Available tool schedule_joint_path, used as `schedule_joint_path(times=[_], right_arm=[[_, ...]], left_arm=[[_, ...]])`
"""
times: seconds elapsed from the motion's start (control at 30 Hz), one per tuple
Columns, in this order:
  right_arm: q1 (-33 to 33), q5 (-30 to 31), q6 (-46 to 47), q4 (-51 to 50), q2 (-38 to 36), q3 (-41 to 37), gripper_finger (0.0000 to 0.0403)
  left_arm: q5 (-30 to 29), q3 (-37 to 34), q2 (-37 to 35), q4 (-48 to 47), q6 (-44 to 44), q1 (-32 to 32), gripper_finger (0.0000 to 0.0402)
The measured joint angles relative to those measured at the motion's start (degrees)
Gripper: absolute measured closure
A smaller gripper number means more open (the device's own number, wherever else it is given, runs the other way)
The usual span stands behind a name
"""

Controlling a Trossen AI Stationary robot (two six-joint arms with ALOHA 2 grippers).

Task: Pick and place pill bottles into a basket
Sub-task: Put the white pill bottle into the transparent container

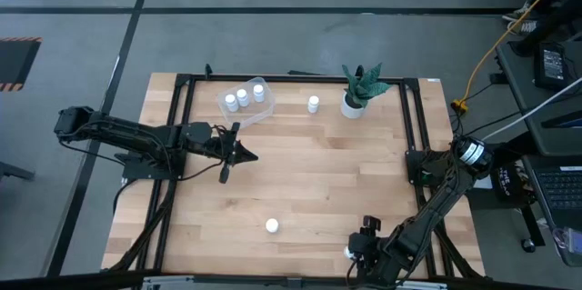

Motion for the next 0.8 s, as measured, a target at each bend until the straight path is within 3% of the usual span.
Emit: schedule_joint_path(times=[0.5,0.8], right_arm=[[-0.44,0.04,0.0,0.11,-0.02,0.0,0.0248],[-0.42,0.28,-1.47,0.15,-0.02,0.0,0.025]], left_arm=[[0.0,0.0,0.0,0.0,0.0,0.0,0.0396],[0.0,0.0,0.0,-0.02,0.0,0.02,0.0396]])
